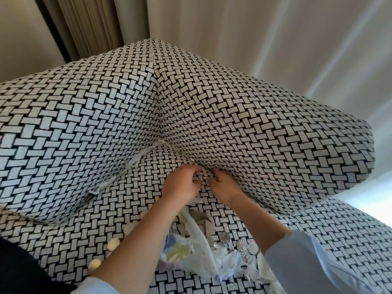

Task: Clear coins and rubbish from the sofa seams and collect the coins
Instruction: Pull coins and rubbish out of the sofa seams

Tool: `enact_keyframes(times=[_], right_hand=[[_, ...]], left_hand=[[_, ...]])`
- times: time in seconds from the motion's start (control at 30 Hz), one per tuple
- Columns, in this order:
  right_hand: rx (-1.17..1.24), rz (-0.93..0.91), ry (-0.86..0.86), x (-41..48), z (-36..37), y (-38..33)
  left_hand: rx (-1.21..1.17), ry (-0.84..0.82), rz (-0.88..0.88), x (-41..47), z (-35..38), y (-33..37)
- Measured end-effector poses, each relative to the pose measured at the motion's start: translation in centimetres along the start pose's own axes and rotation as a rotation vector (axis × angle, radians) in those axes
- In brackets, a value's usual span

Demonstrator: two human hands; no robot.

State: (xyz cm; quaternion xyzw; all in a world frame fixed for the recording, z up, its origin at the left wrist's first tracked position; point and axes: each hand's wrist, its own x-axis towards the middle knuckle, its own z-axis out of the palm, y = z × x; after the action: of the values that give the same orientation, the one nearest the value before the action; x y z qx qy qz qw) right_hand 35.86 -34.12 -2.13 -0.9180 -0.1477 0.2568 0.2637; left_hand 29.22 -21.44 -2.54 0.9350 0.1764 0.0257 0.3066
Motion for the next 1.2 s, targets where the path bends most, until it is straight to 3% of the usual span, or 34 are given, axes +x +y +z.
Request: enact_keyframes(times=[0.13, 0.37, 0.5, 0.7, 1.2], right_hand=[[-0.09, 0.014, 0.012, 1.6, 0.6, -0.6], [0.018, 0.097, -0.131, 4.3, 0.2, -1.2], [0.105, 0.109, -0.229, 5.3, -0.5, -1.2], [0.103, 0.108, -0.234, 5.4, -0.5, -1.3], [-0.357, 0.131, -0.285, 5.1, -0.9, -4.4]], left_hand=[[0.096, 0.113, 0.035, 1.5, 1.1, -0.7], [0.259, 0.138, 0.008, 4.0, 1.8, -1.2], [0.346, 0.084, 0.004, 4.9, 1.6, -1.2], [0.406, -0.02, 0.028, 6.0, 0.8, -1.7], [0.477, -0.168, 0.068, 6.4, 0.1, -2.0]])
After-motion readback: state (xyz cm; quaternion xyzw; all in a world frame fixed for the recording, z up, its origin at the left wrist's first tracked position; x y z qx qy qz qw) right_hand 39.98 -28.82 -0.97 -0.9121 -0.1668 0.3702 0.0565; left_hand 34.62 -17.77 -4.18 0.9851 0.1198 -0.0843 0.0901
